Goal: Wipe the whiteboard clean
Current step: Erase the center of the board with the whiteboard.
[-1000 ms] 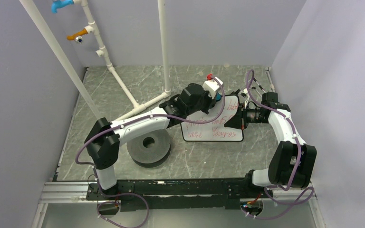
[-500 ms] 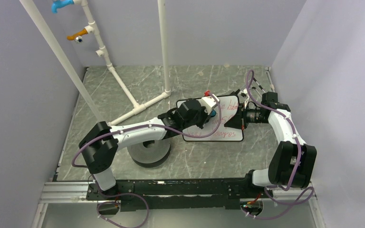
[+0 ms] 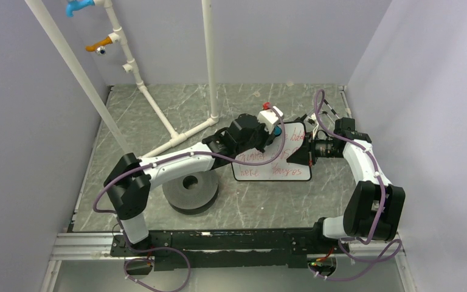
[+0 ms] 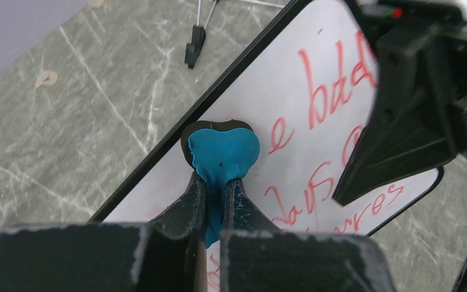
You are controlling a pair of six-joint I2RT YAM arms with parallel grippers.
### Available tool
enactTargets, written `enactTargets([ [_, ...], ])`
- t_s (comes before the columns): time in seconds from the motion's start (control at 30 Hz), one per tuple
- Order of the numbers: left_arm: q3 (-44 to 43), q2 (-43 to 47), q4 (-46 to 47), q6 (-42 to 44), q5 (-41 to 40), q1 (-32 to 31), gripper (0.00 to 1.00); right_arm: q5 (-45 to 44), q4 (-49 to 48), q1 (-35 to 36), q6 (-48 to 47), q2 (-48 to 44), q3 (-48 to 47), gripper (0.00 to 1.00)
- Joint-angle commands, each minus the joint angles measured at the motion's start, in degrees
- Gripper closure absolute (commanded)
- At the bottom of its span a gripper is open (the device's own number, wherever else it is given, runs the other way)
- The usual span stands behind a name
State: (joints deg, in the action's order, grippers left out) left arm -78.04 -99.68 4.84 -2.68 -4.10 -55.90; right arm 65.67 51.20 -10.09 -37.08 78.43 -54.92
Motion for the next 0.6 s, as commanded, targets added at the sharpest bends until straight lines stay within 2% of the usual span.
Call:
enactTargets([
  [0.0,-4.1,-1.6,2.0,0.3,0.8,-2.4,1.0,2.0,0.2,0.8,-3.1,-1.5,-1.6,1.0],
  [0.3,0.0,-1.5,4.1,-1.2,-1.0,-4.6,1.0,2.1,0.5,0.8,-3.3,-1.6,-1.7,1.0],
  [0.47,2.3,-0.5,3.4,0.1,-6.0,-4.2,1.0,2.3,0.5,0.8,-3.3,-1.7,-1.7,1.0],
  [0.57,0.6,-1.0,1.0,-0.1,-8.2,-2.8,1.0,2.3,0.6,0.8,-3.4,-1.8,-1.8,1.0],
])
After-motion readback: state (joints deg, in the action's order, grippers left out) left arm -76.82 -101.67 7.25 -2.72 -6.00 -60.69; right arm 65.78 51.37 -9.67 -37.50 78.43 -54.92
